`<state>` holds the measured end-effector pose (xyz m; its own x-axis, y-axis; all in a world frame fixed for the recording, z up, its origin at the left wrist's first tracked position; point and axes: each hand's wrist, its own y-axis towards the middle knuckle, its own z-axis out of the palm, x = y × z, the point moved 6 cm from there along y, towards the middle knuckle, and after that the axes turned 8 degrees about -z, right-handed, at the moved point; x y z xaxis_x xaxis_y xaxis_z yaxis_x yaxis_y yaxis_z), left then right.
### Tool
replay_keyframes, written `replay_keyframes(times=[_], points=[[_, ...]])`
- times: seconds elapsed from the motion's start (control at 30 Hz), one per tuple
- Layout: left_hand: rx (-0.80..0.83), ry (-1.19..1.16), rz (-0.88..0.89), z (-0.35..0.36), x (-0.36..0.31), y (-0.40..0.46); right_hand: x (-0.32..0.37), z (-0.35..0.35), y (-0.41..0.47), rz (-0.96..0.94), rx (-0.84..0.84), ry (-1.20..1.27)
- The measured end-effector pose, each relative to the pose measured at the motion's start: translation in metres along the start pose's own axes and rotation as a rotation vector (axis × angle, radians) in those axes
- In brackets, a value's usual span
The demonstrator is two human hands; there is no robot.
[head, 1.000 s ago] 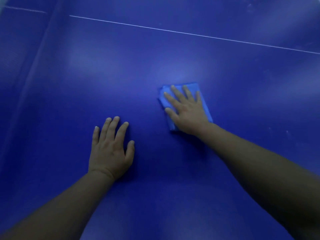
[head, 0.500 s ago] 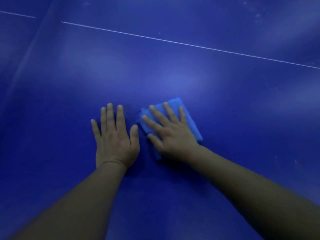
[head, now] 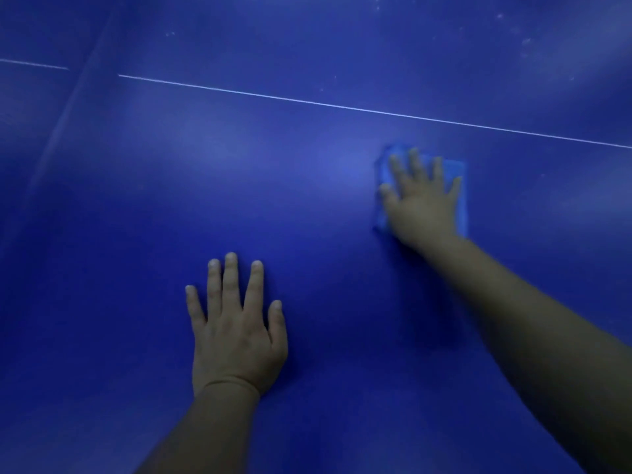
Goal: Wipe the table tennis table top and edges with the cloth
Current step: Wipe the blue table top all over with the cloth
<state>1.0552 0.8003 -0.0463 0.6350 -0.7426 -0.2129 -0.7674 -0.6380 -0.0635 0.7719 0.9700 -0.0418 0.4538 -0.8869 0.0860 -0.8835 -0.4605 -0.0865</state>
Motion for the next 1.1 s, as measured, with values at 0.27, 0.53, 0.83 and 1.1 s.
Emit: replay_keyframes(times=[0.27,0.53,0.83,1.1], points=[[-0.032,0.03,0.012,-0.003,-0.002,0.001,0.008,0.003,-0.013,-0.307,-0.024,-0.04],[-0.027,0.045,0.016,-0.002,0.0,0.001,-0.013,0.0,-0.025,0.247,-0.062,0.028],[-0.045,0.047,0.017,-0.002,0.001,0.002,0.024,0.002,-0.009,-0.278,0.018,-0.014],[-0.009,0.044,0.012,-0.001,0.001,0.002,0.037,0.007,-0.032,-0.153,-0.005,0.01]])
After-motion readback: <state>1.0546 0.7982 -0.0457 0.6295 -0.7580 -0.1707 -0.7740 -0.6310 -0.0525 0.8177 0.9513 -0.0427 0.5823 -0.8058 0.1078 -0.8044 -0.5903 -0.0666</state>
